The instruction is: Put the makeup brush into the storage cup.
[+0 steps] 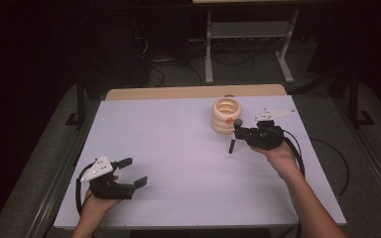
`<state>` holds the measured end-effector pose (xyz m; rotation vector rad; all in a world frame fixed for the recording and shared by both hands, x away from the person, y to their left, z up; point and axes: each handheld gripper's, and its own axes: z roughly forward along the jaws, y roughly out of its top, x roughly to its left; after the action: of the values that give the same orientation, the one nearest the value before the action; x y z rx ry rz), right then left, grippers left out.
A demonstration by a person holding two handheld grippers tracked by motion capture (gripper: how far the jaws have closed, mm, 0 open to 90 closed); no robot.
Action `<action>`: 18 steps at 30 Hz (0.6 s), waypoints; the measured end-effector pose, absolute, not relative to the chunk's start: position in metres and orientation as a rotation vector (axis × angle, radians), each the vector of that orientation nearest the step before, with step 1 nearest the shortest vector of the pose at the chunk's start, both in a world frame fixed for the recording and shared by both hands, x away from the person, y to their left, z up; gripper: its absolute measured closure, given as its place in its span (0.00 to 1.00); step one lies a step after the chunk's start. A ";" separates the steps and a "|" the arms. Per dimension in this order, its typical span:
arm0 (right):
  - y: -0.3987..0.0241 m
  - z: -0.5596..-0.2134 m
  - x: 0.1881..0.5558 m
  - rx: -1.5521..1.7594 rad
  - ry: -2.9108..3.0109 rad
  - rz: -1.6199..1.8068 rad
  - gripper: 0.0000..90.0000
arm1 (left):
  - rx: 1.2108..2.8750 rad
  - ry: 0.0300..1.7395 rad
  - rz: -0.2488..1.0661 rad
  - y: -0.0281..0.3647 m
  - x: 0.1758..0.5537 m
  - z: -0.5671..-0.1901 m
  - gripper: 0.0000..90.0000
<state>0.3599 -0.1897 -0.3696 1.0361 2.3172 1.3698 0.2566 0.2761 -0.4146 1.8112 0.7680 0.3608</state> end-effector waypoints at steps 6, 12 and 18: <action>-0.192 -0.364 0.361 1.053 2.285 1.372 0.85 | 1.811 0.769 0.360 0.276 0.256 -0.414 0.11; -0.194 -0.358 0.361 1.048 2.258 1.375 0.85 | 1.812 0.771 0.361 0.277 0.256 -0.414 0.11; -0.195 -0.349 0.364 1.036 2.227 1.383 0.85 | 1.808 0.771 0.360 0.276 0.256 -0.414 0.11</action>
<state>0.3635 -0.1953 -0.3490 1.0359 2.2272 1.3833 0.2559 0.2763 -0.4138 1.8077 0.7707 0.3600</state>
